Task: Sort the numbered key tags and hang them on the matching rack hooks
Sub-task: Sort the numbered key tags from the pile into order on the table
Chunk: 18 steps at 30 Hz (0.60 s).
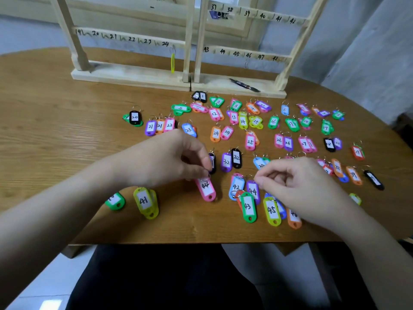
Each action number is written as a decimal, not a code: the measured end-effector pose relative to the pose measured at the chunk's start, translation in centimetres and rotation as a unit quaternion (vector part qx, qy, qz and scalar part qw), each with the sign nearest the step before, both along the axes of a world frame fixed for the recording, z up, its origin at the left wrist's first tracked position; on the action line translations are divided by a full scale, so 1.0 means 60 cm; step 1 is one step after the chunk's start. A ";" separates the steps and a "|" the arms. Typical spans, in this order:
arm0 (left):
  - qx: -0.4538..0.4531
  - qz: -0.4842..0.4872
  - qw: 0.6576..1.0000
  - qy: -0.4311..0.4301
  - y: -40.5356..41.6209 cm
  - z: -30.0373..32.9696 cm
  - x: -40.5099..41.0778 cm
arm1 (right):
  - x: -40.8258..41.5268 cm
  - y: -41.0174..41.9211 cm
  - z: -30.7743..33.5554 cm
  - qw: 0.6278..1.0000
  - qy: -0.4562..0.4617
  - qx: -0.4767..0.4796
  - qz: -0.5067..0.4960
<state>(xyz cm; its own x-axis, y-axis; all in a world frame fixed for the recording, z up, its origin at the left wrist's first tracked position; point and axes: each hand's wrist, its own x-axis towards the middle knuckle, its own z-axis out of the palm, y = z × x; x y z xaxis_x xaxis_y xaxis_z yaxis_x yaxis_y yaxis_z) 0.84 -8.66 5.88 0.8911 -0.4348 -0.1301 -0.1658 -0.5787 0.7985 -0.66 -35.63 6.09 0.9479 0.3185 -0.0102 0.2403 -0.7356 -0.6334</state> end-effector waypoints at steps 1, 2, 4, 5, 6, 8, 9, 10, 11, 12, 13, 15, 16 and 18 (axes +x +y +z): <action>-0.004 -0.001 1.000 -0.002 -0.004 0.001 0.002 | 0.004 -0.004 0.001 1.000 -0.008 0.002 -0.008; -0.006 -0.005 1.000 -0.008 -0.009 0.003 0.005 | 0.007 -0.010 0.001 1.000 -0.017 0.007 -0.018; -0.012 -0.016 1.000 -0.022 -0.021 0.008 0.013 | 0.012 -0.018 0.002 0.998 -0.031 0.024 -0.038; -0.016 -0.021 0.999 -0.027 -0.027 0.010 0.017 | 0.013 -0.021 0.004 0.998 -0.036 0.029 -0.045; -0.020 -0.026 0.999 -0.030 -0.035 0.012 0.022 | 0.014 -0.024 0.004 0.998 -0.038 0.032 -0.050; -0.025 -0.034 0.998 -0.035 -0.049 0.014 0.032 | 0.015 -0.030 0.003 0.997 -0.039 0.032 -0.055; -0.028 -0.038 0.998 -0.039 -0.058 0.015 0.037 | 0.014 -0.034 0.001 0.997 -0.039 0.031 -0.056; -0.030 -0.040 0.998 -0.044 -0.067 0.015 0.042 | 0.013 -0.037 -0.001 0.997 -0.038 0.030 -0.058; -0.031 -0.042 0.997 -0.049 -0.076 0.015 0.047 | 0.012 -0.040 -0.003 0.997 -0.037 0.030 -0.061; -0.029 -0.045 0.997 -0.052 -0.086 0.015 0.051 | 0.011 -0.044 -0.005 0.997 -0.035 0.031 -0.063; -0.024 -0.050 0.997 -0.055 -0.095 0.015 0.056 | 0.010 -0.048 -0.007 0.997 -0.032 0.035 -0.066; -0.008 -0.067 0.996 -0.061 -0.113 0.013 0.063 | 0.008 -0.054 -0.010 0.996 -0.028 0.047 -0.071; 0.003 -0.074 0.995 -0.066 -0.122 0.010 0.067 | 0.007 -0.057 -0.012 0.996 -0.029 0.053 -0.071; 0.025 -0.089 0.993 -0.076 -0.137 0.004 0.073 | 0.005 -0.064 -0.015 0.995 -0.037 0.067 -0.070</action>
<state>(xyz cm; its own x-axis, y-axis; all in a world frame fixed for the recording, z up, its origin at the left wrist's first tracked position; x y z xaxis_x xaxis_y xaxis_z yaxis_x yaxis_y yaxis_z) 5.20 -16.88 6.15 0.8116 -0.5837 -0.0255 -0.3853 -0.5675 0.7277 -0.34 -39.45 5.20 0.9797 0.1767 0.0947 0.1906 -0.6748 -0.7129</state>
